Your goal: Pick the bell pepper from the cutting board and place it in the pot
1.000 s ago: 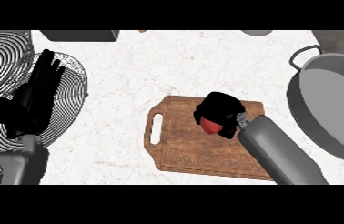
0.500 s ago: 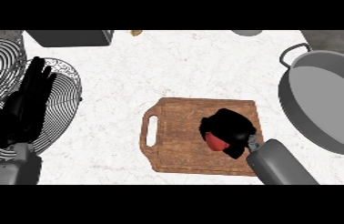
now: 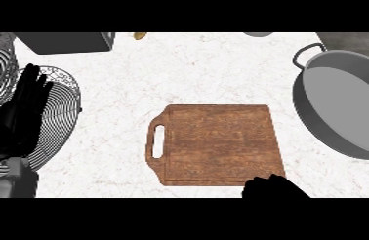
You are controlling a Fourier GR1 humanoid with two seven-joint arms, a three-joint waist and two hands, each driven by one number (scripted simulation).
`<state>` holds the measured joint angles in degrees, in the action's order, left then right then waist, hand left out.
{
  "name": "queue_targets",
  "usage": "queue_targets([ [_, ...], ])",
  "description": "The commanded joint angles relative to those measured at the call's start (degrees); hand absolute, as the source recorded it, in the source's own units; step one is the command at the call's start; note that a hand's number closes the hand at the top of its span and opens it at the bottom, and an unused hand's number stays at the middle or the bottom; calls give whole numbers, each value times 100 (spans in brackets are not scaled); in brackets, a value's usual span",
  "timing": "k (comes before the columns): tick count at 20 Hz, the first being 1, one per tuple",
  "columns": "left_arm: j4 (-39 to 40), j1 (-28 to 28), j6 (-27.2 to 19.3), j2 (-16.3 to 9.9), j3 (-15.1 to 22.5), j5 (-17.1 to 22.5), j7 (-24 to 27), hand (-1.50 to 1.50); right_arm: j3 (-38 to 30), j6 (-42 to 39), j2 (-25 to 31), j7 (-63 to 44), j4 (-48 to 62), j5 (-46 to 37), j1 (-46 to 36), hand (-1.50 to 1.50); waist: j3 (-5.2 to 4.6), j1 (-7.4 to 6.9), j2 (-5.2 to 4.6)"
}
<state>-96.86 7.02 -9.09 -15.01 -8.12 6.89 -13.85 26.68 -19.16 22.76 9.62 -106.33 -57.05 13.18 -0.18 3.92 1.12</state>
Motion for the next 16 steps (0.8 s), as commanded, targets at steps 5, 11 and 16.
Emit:
queue_targets([
  [5,1,196,-53,-10,3,-44,-133,0,-1106,731,-203,-384,-2519,1018,1545,150,15,-26,-55],
  [11,-20,253,85,-58,43,-3,-155,0,-2235,1302,-725,-528,-3618,1861,1891,150,22,-143,-65],
  [16,348,291,14,197,193,-153,236,0,-3361,1065,-843,-848,-3756,2720,1341,150,13,-213,-107],
])
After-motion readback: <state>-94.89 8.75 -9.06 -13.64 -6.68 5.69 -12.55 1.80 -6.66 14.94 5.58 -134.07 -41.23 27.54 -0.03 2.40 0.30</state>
